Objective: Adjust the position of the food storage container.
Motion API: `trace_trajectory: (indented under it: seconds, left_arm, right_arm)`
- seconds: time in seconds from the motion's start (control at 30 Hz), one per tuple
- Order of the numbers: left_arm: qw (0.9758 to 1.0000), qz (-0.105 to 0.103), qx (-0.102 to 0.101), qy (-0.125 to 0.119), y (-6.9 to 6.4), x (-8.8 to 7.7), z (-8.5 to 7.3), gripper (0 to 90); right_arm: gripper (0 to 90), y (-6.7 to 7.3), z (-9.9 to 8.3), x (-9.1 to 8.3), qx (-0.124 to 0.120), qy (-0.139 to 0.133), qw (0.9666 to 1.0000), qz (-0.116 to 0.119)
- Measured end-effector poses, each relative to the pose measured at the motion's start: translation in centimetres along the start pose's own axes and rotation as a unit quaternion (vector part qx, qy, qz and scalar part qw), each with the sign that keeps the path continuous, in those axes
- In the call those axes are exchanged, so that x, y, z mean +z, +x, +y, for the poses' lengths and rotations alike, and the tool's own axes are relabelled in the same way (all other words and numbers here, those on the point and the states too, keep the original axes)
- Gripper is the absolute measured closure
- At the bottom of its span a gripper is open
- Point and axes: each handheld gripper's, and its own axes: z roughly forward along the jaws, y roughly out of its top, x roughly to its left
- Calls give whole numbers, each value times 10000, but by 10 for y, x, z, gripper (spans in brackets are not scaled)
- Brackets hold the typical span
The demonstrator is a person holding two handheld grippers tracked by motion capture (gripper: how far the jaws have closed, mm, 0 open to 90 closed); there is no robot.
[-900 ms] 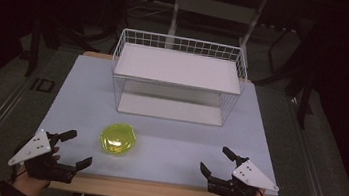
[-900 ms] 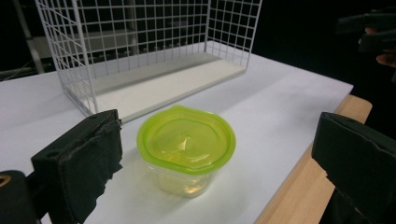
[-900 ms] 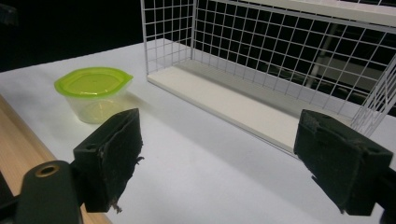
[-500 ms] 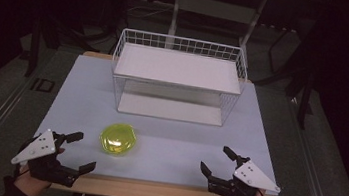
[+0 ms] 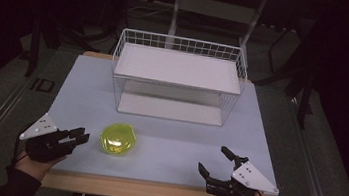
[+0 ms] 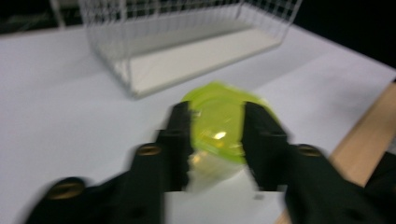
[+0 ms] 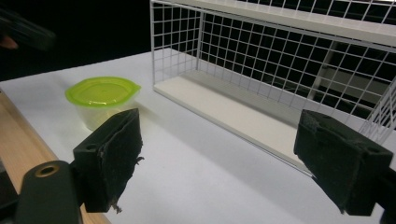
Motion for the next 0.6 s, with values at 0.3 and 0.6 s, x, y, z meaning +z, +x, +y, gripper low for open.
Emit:
trace_trajectory:
  seconds: [0.3,0.6]
  left_arm:
    - [9934,356,-149,1076,7,27,-10,900]
    - [9862,55,-313,1628,7,57,-13,900]
  right_arm:
    - [149,1,1,0,-47,-28,10000,54]
    - [149,2,1,-1,-44,-52,9999,84]
